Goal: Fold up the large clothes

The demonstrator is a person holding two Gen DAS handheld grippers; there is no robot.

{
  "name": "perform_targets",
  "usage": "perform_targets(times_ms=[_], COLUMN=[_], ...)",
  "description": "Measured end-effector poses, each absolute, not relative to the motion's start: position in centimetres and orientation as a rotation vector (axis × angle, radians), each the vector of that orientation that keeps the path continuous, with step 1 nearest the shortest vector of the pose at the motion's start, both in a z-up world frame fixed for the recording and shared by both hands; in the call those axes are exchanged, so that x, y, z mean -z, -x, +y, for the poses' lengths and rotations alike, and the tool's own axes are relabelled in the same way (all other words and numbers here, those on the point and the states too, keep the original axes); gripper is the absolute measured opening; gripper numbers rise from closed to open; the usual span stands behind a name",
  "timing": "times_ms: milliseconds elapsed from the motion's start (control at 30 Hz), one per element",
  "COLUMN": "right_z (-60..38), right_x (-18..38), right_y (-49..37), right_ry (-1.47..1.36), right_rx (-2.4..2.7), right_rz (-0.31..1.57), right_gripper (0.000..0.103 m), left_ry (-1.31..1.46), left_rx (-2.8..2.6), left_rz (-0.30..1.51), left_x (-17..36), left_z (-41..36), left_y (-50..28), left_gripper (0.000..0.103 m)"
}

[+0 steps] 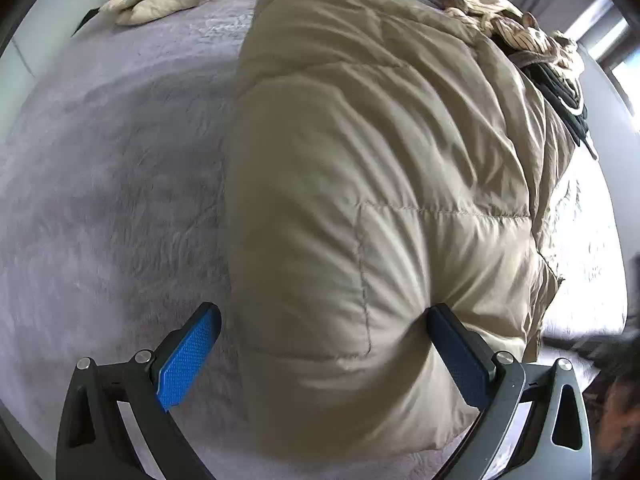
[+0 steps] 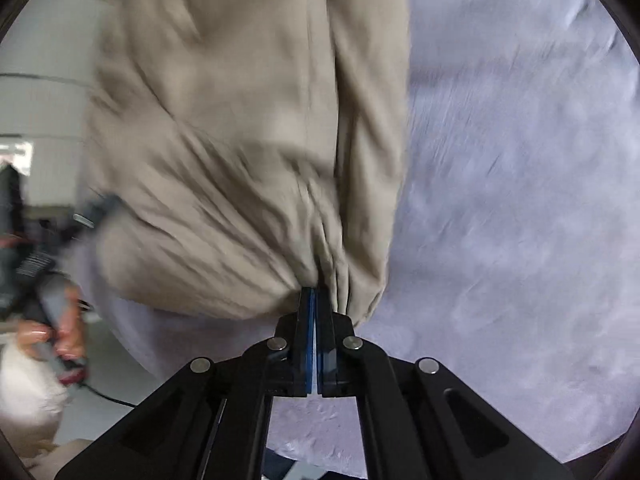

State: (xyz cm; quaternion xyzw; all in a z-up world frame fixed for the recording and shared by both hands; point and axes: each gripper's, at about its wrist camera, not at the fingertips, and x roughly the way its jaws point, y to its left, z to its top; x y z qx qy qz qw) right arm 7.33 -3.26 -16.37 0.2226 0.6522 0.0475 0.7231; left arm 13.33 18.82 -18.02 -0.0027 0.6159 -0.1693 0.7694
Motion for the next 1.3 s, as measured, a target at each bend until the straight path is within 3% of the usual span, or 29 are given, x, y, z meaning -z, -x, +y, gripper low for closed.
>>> perform_targets(times_ms=[200, 367, 467, 600, 1000, 1300], right_z=[-3.2, -2.0, -4.6, -5.3, -3.2, -2.1], right_x=[10.7, 15.2, 19.9, 22.2, 15.5, 16.3], right_y=[-17.3, -21.8, -19.7, -20.0, -13.2, -7.1], right_ry=[-0.391, -0.319, -0.401, -0.386, -0.305, -0.279], right_rx=[-0.101, 0.004, 0.06, 0.078, 0.053, 0.047], right_rz=[1.191, 1.273, 1.374, 1.393, 1.337, 1.405], right_gripper=[0.0, 0.0, 0.0, 0.0, 0.0, 0.003], left_ry=[-0.007, -0.016, -0.008, -0.032, -0.061, -0.074], left_rx=[0.363, 0.352, 0.371, 0.383, 0.348, 0.334], left_rz=[1.343, 1.341, 1.342, 1.331, 1.335, 1.328], left_x=[17.8, 17.6, 17.7, 17.4, 17.4, 17.5], left_z=[18.8, 18.8, 18.4, 17.3, 18.0, 17.7], left_y=[-13.7, -13.6, -13.6, -13.7, -13.6, -13.1], left_gripper=[0.103, 0.103, 0.103, 0.103, 0.103, 0.103])
